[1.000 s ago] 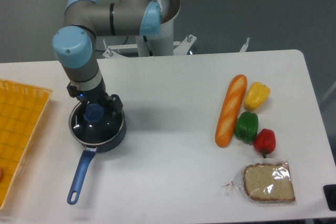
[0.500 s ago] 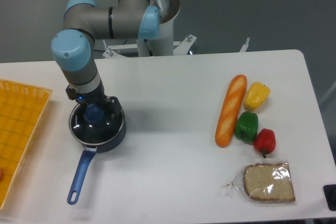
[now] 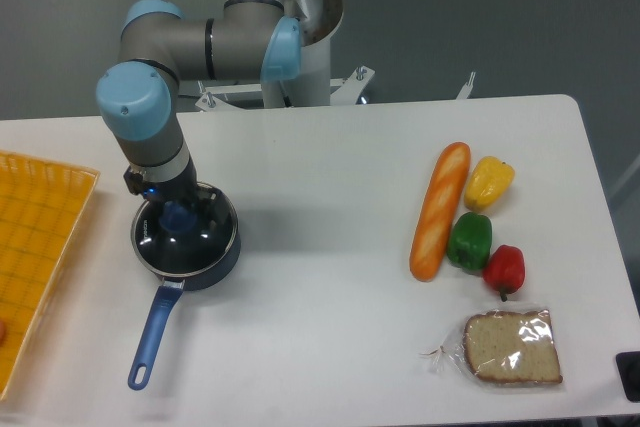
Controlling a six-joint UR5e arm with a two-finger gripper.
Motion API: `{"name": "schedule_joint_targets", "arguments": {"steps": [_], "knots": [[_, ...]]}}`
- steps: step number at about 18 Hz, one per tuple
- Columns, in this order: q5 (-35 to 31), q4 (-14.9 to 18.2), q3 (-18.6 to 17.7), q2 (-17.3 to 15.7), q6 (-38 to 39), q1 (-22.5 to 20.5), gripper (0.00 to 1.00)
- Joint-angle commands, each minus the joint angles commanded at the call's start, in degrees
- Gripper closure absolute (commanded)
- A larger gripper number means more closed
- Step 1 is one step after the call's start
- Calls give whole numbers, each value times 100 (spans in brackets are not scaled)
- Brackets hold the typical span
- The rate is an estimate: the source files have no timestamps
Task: Open the lid
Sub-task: 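Close the gripper on the blue lid knob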
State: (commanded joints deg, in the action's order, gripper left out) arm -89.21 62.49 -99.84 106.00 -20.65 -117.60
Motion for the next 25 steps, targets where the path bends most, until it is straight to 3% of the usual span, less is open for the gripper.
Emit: {"name": "schedule_joint_targets", "arguments": {"steps": [25], "knots": [[18,-123,-141,70,0,123,1]]}}
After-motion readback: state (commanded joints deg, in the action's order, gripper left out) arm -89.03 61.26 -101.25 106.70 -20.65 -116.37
